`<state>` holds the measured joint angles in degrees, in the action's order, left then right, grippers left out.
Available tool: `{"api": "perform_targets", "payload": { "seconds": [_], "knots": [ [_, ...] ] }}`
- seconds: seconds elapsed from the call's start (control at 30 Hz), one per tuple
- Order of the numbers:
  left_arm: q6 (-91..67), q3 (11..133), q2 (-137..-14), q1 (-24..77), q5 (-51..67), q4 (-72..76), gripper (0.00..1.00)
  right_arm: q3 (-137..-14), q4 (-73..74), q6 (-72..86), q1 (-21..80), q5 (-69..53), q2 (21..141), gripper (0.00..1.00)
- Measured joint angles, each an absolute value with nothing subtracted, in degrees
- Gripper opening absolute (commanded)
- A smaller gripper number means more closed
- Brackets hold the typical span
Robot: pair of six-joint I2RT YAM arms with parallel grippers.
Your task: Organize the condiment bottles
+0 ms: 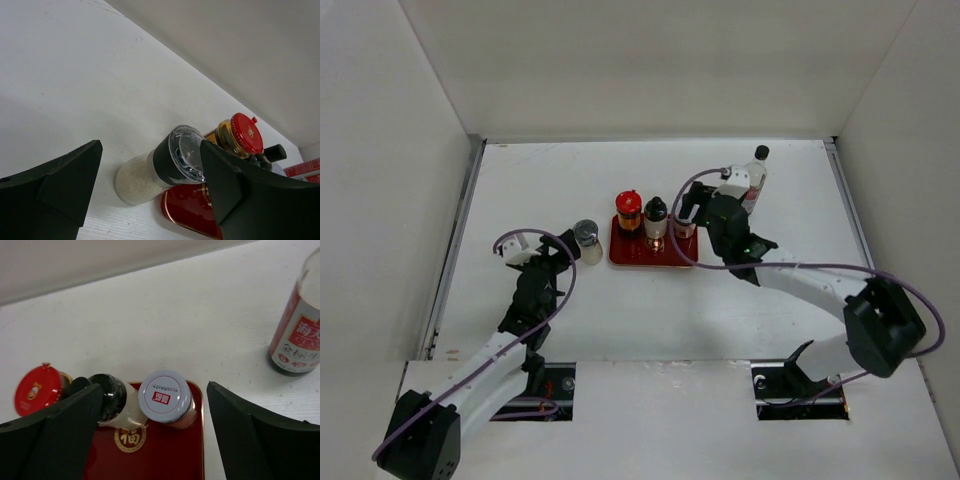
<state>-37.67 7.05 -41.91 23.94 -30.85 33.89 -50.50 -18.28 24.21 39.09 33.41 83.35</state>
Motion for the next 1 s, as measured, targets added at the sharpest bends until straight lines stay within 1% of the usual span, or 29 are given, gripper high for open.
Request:
{"api": "perform_targets", "payload": {
  "seconds": [0.03, 0.07, 0.1, 0.13, 0.17, 0.2, 0.27, 0.3, 0.33, 0.37, 0.4, 0.43, 0.5, 0.53, 0.57, 0.63, 0.8, 1.0],
  "knots": [
    [-37.2, 7.6, -42.6, 24.3, -30.8, 33.6, 0.80, -48.8, -18.5, 24.8, 39.1, 33.4, 80.9, 0.45],
    [-36.7, 8.4, -43.5, 24.7, -30.8, 33.3, 0.80, -47.3, -18.6, 25.2, 39.1, 33.4, 78.8, 0.21],
    [-36.1, 9.3, -44.4, 25.1, -30.8, 32.9, 0.81, -45.5, -18.7, 25.9, 39.2, 33.5, 76.5, 0.11],
    [-35.6, 10.2, -45.3, 25.7, -30.8, 32.3, 0.81, -43.8, -18.8, 26.8, 39.4, 33.5, 74.5, 0.08],
    [-35.0, 11.3, -46.1, 26.3, -30.8, 31.7, 0.81, -42.0, -18.8, 27.4, 39.9, 33.5, 72.6, 0.09],
    [-34.5, 12.3, -46.8, 27.0, -30.8, 31.1, 0.81, -40.2, -18.7, 28.1, 40.7, 33.5, 70.7, 0.11],
    [-32.9, 14.7, -48.3, 28.6, -30.8, 29.2, 0.82, -36.6, -18.5, 28.8, 43.0, 33.5, 67.2, 0.18],
    [-31.9, 16.3, -49.2, 29.3, -30.8, 27.8, 0.82, -35.1, -18.5, 29.1, 44.1, 33.5, 65.9, 0.25],
    [-31.2, 17.8, -50.0, 29.9, -30.8, 26.2, 0.82, -33.5, -18.6, 29.4, 45.1, 33.5, 64.6, 0.35],
    [-30.3, 19.4, -50.9, 30.5, -30.8, 24.5, 0.82, -31.9, -18.7, 29.6, 46.1, 33.4, 63.6, 0.46],
    [-29.6, 21.2, -51.9, 31.0, -30.8, 22.6, 0.83, -30.6, -18.9, 29.8, 46.7, 33.3, 63.0, 0.54],
    [-28.8, 22.9, -52.8, 31.4, -30.8, 20.9, 0.85, -29.4, -19.0, 29.8, 47.0, 33.2, 62.7, 0.66],
    [-27.5, 26.0, -54.8, 31.9, -30.8, 17.4, 0.87, -27.6, -19.2, 30.1, 47.4, 33.0, 62.6, 0.80],
    [-27.0, 27.6, -56.0, 32.0, -30.7, 15.4, 0.88, -27.0, -19.6, 30.1, 47.4, 32.9, 62.7, 0.83],
    [-26.5, 29.3, -57.4, 32.1, -30.7, 13.4, 0.88, -26.4, -20.3, 30.0, 47.5, 32.9, 62.7, 0.86],
    [-25.4, 32.4, -60.4, 32.3, -31.0, 10.0, 0.88, -25.6, -21.4, 29.8, 47.6, 32.7, 62.8, 0.89],
    [-23.7, 35.5, -65.3, 33.8, -33.7, 4.6, 0.89, -25.0, -24.3, 29.8, 47.7, 31.6, 62.7, 0.91],
    [-22.7, 37.4, -69.6, 34.6, -35.7, 1.7, 0.84, -24.4, -25.7, 29.8, 47.7, 30.5, 62.7, 0.92]
  ]
}}
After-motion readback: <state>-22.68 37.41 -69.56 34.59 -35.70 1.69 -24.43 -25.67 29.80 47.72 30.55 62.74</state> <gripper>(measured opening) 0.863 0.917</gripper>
